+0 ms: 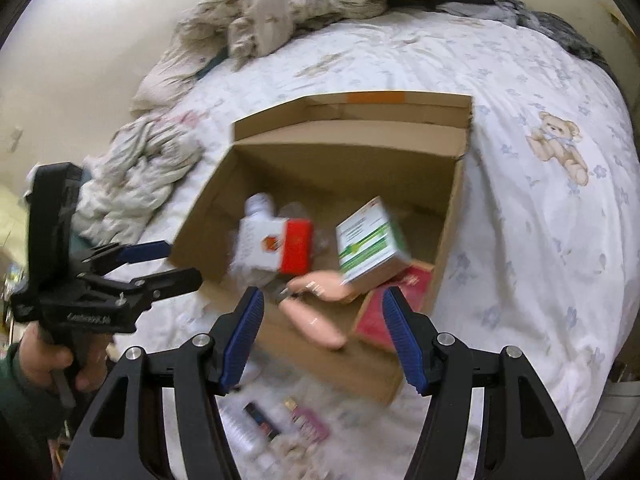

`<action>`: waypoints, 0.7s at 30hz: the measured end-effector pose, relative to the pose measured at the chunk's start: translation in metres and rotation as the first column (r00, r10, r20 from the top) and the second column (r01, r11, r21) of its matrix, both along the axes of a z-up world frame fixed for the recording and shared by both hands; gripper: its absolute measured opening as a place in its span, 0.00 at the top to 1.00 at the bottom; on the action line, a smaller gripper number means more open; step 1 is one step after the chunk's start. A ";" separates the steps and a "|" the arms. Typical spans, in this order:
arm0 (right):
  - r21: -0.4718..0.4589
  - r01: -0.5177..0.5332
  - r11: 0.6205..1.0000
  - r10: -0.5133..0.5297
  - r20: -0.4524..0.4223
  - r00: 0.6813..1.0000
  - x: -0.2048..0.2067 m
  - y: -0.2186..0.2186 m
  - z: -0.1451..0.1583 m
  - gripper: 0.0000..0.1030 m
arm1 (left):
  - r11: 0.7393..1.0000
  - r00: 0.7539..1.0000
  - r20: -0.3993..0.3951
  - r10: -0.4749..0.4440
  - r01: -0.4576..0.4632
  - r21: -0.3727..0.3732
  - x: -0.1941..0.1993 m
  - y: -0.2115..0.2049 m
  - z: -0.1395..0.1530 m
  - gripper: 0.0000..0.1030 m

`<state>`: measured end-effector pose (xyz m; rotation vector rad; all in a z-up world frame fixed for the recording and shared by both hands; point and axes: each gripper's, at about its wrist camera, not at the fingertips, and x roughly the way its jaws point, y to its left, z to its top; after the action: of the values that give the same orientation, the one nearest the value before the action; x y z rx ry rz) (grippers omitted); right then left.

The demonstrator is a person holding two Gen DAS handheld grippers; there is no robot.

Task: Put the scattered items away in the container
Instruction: 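Move both grippers back over the pile of items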

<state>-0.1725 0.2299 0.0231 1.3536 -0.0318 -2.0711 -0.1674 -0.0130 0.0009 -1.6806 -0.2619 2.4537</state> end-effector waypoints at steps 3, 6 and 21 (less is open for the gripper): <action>0.023 -0.047 0.999 0.047 -0.005 0.999 0.025 -0.008 0.005 0.35 | 0.999 1.000 0.021 0.010 -0.011 0.041 0.031 -0.020 -0.004 0.08; 0.043 -0.115 0.992 0.114 0.018 0.993 0.049 -0.021 0.003 0.35 | 0.999 0.999 0.033 0.032 -0.033 0.039 0.062 -0.032 -0.010 0.08; 0.336 -0.473 0.814 0.469 0.100 0.878 0.162 -0.119 -0.094 0.45 | 0.983 0.971 0.177 0.159 -0.172 0.063 0.154 -0.059 -0.057 0.08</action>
<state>-0.0109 0.1114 -0.0712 1.4034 0.6401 -1.6858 -0.0133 -0.0723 -0.0559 -1.9088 -0.5334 2.3771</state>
